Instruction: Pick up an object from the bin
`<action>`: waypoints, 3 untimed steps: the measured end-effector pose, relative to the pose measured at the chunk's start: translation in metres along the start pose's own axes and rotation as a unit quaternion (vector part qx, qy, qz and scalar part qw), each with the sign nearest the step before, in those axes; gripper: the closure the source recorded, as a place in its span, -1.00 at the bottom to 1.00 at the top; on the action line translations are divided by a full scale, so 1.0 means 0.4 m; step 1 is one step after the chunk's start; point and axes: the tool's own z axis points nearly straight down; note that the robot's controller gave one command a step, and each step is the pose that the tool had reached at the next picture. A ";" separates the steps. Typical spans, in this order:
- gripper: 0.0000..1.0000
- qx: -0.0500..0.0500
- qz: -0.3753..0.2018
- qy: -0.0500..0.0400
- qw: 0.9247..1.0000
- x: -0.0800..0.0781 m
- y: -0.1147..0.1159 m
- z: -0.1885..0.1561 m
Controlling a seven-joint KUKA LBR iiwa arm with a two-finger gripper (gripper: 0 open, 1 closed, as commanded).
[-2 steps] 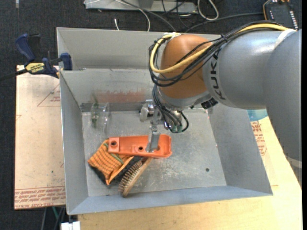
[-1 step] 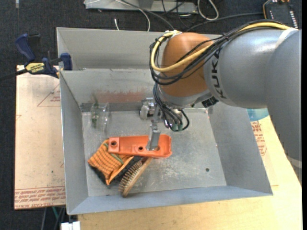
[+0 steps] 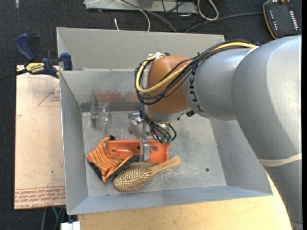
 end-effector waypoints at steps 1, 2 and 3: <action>-1.00 0.001 -0.035 -0.007 0.999 0.003 -0.001 -0.126; -1.00 -0.001 -0.003 -0.001 1.000 0.000 0.001 -0.010; -1.00 0.000 -0.056 -0.009 0.998 -0.014 0.071 -0.004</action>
Offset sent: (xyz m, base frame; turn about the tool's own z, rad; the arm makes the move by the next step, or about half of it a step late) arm -0.0006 -0.0001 0.0038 -0.0069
